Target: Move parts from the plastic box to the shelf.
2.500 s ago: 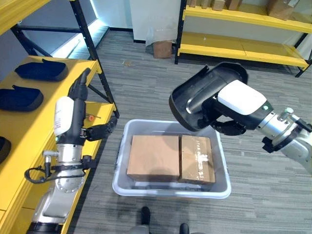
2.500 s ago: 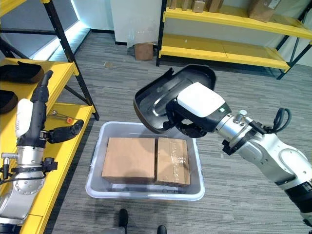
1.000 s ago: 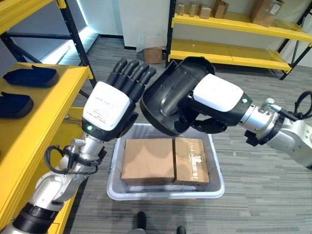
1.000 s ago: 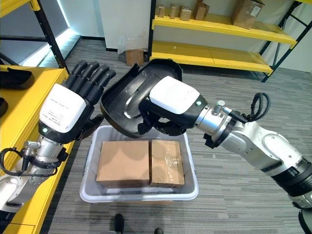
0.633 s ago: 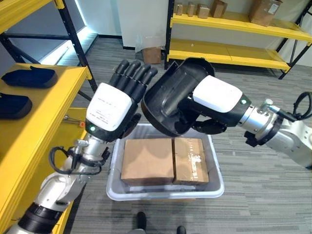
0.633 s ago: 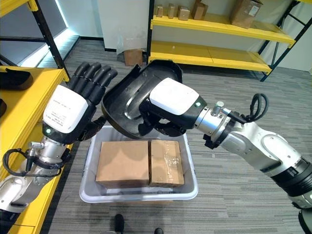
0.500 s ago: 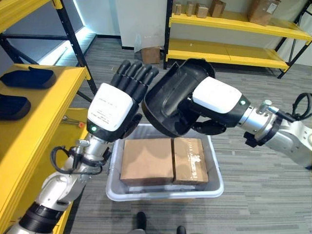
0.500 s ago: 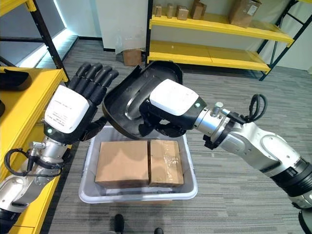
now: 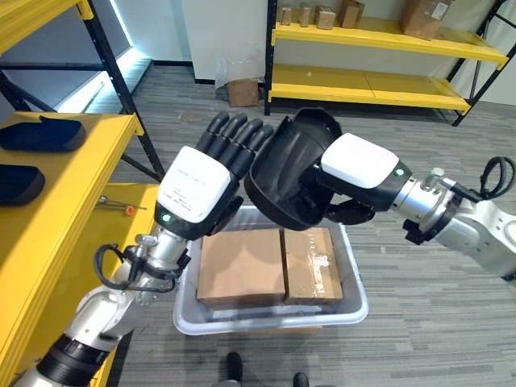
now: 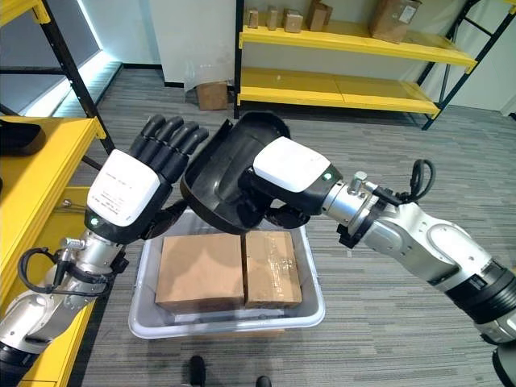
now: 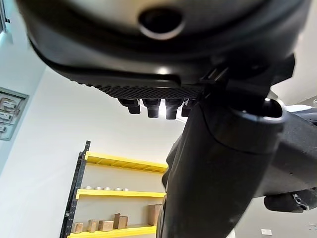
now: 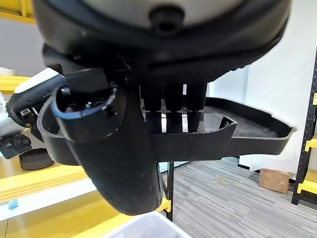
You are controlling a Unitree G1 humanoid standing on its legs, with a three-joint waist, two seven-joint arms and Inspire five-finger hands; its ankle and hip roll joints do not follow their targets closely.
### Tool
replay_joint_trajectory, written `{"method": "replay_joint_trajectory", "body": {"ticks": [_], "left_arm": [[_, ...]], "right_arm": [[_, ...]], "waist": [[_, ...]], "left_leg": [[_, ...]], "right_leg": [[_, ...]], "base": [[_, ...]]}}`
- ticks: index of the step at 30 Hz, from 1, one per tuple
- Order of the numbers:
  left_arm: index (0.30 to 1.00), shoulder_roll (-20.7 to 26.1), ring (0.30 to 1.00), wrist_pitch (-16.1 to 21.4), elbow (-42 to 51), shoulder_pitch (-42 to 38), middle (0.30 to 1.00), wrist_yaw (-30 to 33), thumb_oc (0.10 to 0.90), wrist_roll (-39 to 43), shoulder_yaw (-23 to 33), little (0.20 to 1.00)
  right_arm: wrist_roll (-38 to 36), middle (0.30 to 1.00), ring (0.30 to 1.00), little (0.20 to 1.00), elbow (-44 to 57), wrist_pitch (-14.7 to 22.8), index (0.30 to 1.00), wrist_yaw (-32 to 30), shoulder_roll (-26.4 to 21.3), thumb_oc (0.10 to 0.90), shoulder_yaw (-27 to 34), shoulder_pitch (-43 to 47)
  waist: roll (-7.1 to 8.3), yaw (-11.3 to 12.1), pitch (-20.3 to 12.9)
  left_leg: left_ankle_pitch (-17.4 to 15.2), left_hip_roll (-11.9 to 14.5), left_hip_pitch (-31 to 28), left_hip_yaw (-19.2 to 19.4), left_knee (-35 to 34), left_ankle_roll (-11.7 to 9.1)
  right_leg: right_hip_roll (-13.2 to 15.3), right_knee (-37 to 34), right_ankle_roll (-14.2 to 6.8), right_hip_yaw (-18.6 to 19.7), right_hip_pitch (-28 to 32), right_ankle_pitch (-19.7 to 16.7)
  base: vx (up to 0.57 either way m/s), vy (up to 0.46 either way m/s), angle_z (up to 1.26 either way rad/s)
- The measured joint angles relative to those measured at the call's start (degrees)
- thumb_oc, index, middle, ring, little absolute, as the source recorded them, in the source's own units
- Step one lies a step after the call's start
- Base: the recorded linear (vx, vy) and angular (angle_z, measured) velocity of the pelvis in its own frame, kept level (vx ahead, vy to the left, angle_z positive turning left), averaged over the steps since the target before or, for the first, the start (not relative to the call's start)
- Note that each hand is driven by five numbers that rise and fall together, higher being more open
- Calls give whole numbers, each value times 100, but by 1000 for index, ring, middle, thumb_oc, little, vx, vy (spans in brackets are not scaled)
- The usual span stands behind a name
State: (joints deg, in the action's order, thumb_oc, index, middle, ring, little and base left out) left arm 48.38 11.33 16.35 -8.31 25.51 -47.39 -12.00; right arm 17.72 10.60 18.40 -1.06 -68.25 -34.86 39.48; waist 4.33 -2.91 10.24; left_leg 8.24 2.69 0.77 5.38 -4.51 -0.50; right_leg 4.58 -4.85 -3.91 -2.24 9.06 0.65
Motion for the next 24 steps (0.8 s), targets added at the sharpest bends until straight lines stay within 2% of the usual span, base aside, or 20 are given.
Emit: {"method": "replay_joint_trajectory", "body": {"ticks": [9, 24], "left_arm": [[1000, 0, 1000, 168, 0, 1, 1000, -116, 900, -6, -34, 1000], [1000, 1, 1000, 238, -3, 5, 1000, -129, 900, -8, -186, 1000]], "right_arm": [[2, 300, 300, 300, -259, -15, 300, -1, 101, 400, -21, 4], [4, 300, 300, 300, -988, -177, 300, -4, 320, 400, -18, 1]], "waist": [[-4, 2, -2], [-21, -2, -11]], "left_leg": [[0, 0, -1, -4, 0, 0], [1, 0, -7, -10, 0, 0]], "right_leg": [[-1, 0, 0, -4, 4, -1], [-1, -1, 0, -10, 11, -1]], "base": [[0, 0, 0], [0, 0, 0]]}}
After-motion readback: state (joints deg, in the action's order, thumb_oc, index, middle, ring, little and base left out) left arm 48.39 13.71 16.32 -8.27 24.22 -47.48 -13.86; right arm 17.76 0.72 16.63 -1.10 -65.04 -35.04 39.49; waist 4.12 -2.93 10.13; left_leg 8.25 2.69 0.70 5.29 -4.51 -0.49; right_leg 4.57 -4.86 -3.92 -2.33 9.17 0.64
